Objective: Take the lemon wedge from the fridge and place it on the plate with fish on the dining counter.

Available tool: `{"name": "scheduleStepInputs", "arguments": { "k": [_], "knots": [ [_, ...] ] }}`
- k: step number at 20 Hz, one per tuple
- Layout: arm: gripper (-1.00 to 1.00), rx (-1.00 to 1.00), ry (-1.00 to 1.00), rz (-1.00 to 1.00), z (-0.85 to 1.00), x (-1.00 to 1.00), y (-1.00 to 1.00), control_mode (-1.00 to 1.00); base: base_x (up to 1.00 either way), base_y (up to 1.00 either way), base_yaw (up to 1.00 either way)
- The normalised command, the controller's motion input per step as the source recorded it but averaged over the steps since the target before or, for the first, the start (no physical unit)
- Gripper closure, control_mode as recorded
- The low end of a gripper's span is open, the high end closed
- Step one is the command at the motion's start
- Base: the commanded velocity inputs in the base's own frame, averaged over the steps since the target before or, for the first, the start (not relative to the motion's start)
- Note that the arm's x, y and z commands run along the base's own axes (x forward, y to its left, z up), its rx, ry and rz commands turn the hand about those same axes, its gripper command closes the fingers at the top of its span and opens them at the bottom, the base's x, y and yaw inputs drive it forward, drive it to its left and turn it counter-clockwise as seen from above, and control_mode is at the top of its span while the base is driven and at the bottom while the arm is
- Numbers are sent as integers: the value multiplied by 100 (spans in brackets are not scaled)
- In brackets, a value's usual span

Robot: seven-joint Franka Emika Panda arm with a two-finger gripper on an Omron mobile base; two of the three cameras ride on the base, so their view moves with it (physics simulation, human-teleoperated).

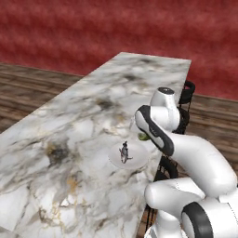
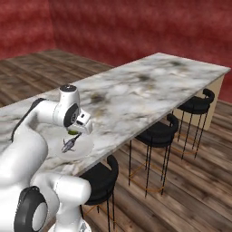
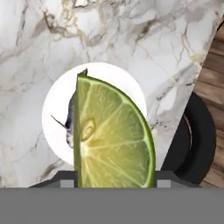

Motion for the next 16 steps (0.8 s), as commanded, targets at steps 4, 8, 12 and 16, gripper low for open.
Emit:
{"name": "scheduleStepInputs", "arguments": {
  "k": [4, 8, 12, 16],
  "knots": [
    [100, 0, 0, 0, -37, 74, 10, -100, 0, 0, 0],
    [100, 0, 0, 0, -38, 53, 10, -100, 0, 0, 0],
    [100, 0, 0, 0, -57, 32, 7, -100, 0, 0, 0],
    [100, 0, 0, 2, -63, 0, 1, -100, 0, 0, 0]
  ]
}}
